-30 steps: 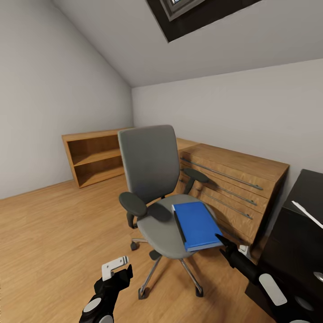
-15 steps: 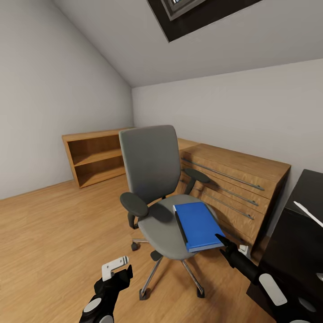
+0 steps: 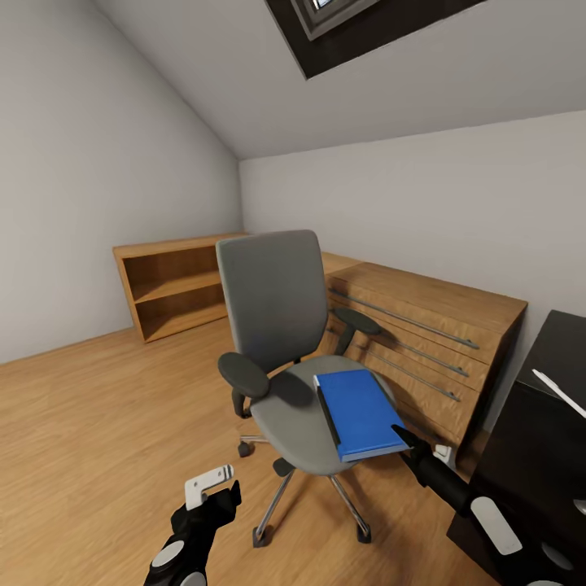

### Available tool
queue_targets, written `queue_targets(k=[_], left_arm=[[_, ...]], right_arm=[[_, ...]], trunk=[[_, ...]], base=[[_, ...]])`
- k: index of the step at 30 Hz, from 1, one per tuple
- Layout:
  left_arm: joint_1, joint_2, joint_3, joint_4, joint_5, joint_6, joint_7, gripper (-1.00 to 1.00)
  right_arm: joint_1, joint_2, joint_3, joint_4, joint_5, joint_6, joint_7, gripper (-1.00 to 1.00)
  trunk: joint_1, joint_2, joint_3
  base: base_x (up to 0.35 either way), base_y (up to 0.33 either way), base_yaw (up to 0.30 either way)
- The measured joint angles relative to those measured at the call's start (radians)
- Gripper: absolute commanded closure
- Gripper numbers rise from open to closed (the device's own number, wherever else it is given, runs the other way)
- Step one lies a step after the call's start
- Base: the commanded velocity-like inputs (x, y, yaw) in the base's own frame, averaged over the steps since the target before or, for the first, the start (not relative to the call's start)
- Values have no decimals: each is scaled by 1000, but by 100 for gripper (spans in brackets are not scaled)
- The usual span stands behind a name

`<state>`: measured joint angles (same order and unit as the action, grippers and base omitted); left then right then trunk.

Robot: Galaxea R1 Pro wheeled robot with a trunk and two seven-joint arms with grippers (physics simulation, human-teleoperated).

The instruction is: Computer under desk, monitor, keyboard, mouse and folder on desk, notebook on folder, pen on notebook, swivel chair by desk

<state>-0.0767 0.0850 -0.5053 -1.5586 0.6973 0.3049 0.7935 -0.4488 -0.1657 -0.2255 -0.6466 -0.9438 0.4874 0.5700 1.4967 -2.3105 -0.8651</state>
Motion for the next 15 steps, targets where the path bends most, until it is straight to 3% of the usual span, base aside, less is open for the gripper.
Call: queue_targets(k=[7, 15], left_arm=[[0, 0, 0, 0, 1, 0, 0, -100], [0, 0, 0, 0, 1, 0, 0, -100]], right_arm=[[0, -9, -10, 16, 0, 0, 0, -100], [0, -20, -69, 19, 0, 0, 0, -100]], trunk=[[0, 0, 0], [0, 0, 0]], base=[[0, 0, 0], [0, 0, 0]])
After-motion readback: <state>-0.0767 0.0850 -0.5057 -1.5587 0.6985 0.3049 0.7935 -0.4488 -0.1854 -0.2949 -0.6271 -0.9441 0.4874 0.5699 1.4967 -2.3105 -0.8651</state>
